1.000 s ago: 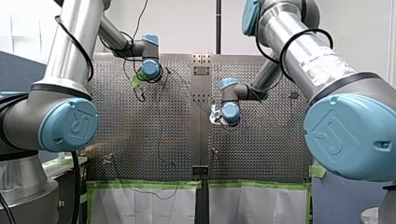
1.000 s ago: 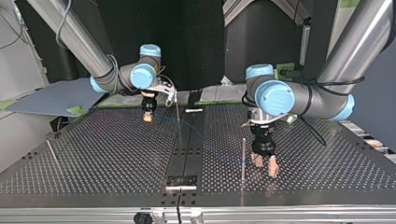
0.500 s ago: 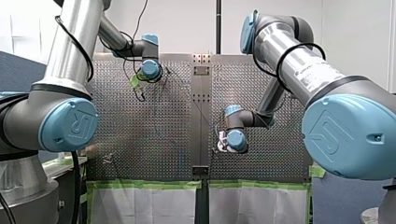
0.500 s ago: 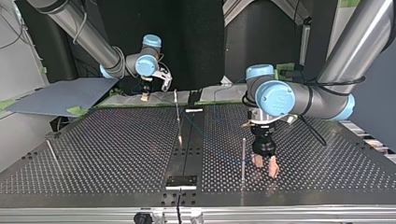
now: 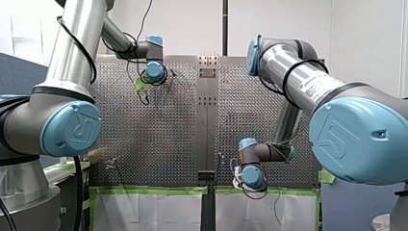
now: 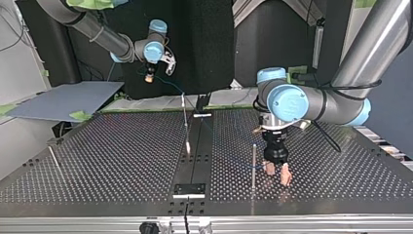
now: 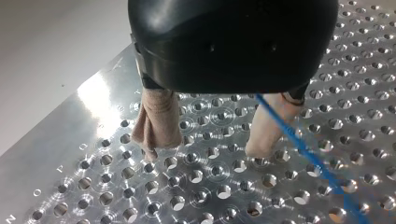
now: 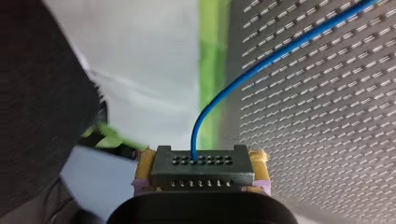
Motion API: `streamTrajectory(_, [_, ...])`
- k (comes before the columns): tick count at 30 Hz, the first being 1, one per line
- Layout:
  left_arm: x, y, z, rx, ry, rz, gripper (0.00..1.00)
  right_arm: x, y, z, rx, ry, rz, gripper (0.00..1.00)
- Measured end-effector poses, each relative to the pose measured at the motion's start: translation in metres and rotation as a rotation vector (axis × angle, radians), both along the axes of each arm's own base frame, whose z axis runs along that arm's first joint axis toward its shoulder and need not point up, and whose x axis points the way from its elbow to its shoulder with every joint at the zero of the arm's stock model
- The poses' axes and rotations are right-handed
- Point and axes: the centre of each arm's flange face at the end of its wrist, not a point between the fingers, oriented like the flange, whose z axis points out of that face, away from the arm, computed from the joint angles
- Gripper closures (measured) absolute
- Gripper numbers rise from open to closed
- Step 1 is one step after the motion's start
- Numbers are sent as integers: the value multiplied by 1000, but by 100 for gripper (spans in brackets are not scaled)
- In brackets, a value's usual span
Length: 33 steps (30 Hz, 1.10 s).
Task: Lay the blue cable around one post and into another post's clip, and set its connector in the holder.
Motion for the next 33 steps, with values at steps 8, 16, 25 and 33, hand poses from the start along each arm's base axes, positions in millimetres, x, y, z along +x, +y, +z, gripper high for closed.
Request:
streamTrajectory(8, [0,0,0,1,-1,-3,0,-40,24,-50,57,1,-60,98])
streamTrajectory(16, [0,0,0,2,-1,-3,0,-76,54,-91,113,31,-98,98])
streamTrajectory(25, [1,0,0,3,-1,-3,0,-117,95,-131,182,64,-136,98])
streamTrajectory(33, [1,0,0,4,-1,-3,0,-144,135,-157,240,99,-150,98])
